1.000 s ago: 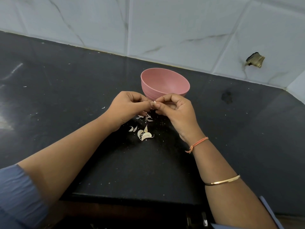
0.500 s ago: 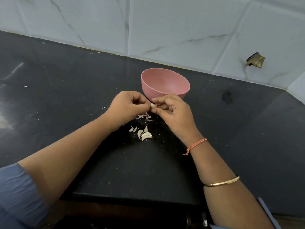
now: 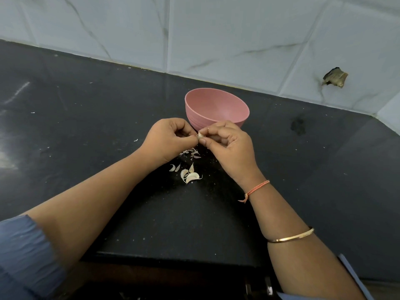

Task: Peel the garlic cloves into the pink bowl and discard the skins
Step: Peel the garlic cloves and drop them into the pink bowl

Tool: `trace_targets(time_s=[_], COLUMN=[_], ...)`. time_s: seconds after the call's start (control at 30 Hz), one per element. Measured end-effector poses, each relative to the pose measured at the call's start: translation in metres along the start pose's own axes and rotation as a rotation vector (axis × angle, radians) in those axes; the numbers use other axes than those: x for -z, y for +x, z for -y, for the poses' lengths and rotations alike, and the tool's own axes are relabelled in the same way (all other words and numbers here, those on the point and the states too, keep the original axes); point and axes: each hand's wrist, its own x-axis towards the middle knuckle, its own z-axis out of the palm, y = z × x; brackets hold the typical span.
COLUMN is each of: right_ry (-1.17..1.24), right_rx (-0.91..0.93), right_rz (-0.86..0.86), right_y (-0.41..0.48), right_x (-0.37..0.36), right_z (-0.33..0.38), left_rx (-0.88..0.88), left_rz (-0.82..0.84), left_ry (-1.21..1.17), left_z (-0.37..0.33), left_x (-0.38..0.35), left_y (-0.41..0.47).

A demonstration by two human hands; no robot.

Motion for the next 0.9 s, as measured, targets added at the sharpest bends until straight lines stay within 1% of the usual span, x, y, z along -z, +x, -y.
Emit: trace_targets(time_s=[0.13,0.27,0.37,0.47,0.53,0.77,0.9], right_ry=[0.123,0.264,0.312,0.296,0.27,0.14,0.084], right_rx=[-0.051,-0.145,-0.202,-0.211,-0.205,-0.141,-0.115], right_rz=[-0.017,0.016,0.031,0.019,0.015,0.009,0.014], right_y=[0.0002,0.0001,0.0,0.0003,0.0008,0.0001,-0.0003], right_x=[0.0016,0.0041,0.0052,0.0051,0.0054,0.0078,0.0079], right_z=[0.0033,0.0066,0.0075,0.0068,0.0062,0.0043,0.0031], left_rx=[0.004,-0.011,-0.006,-0.005,-0.01,0.015,0.029], left_rz=[-0.021,-0.064,-0.101,-0.158,-0.167,-0.008,0.021], left_ry=[0.044,0.088,0.058,0.046,0.033,-0.13,-0.172], left_z=[0.0021,0.0038,0.0051,0.0068,0.0054,-0.0008,-0.0012], left_x=[0.0018,0.0024,0.0036,0.0054,0.0056,0.0051,0.0051], left_y=[0.0017,0.0022,0.0017,0.0032,0.0027,-0.0009,-0.0012])
